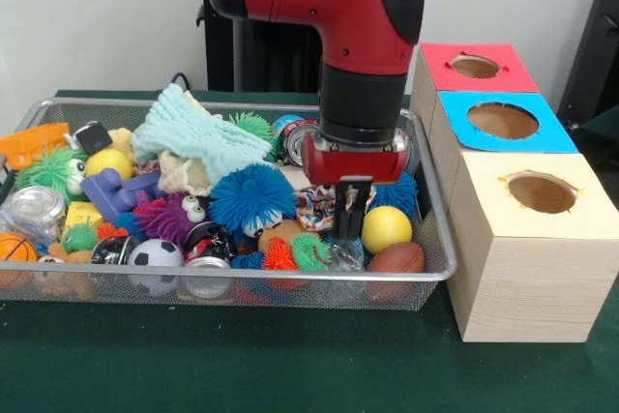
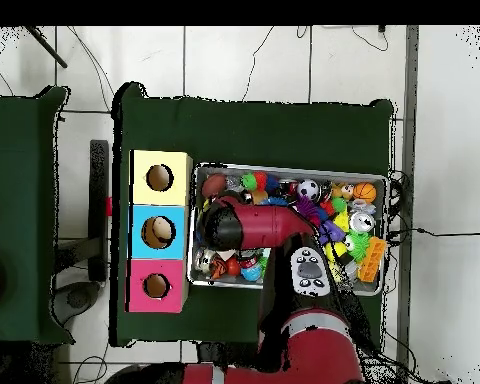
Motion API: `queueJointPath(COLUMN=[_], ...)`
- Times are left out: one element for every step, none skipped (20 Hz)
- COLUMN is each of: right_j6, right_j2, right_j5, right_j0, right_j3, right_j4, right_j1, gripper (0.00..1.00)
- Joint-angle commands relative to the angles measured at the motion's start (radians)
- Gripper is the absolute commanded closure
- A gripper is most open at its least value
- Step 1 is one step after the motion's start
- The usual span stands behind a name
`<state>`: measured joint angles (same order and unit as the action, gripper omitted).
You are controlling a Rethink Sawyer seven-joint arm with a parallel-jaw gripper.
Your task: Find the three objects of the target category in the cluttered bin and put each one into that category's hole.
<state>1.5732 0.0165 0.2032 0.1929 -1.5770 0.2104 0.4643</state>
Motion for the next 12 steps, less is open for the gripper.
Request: queueJointPath(right_j6=[0.182, 0.184, 0.183, 0.183, 0.184, 0.185, 0.183, 0.181, 0.175, 0.174, 0.173, 0.169], right_j2=[0.050, 0.057, 0.057, 0.058, 0.060, 0.061, 0.062, 0.060, 0.059, 0.054, 0.049, 0.054], right_j5=[0.047, 0.031, 0.017, 0.011, 0.005, -0.001, -0.006, -0.012, -0.028, -0.047, -0.067, -0.070], right_j0=[-0.002, 0.005, 0.005, 0.007, 0.009, 0.011, 0.012, 0.012, 0.013, 0.011, 0.009, 0.015], right_j3=[-0.115, -0.118, -0.119, -0.121, -0.123, -0.126, -0.127, -0.123, -0.117, -0.098, -0.080, -0.067], right_j4=[-0.044, -0.045, -0.046, -0.045, -0.044, -0.043, -0.042, -0.039, -0.031, -0.027, -0.022, -0.021], right_j1=[0.082, 0.075, 0.070, 0.070, 0.070, 0.070, 0.070, 0.067, 0.064, 0.051, 0.037, 0.022], gripper=[1.00, 1.00, 0.00, 0.00, 0.00, 0.00, 0.00, 0.00, 0.00, 0.00, 0.00, 0.00])
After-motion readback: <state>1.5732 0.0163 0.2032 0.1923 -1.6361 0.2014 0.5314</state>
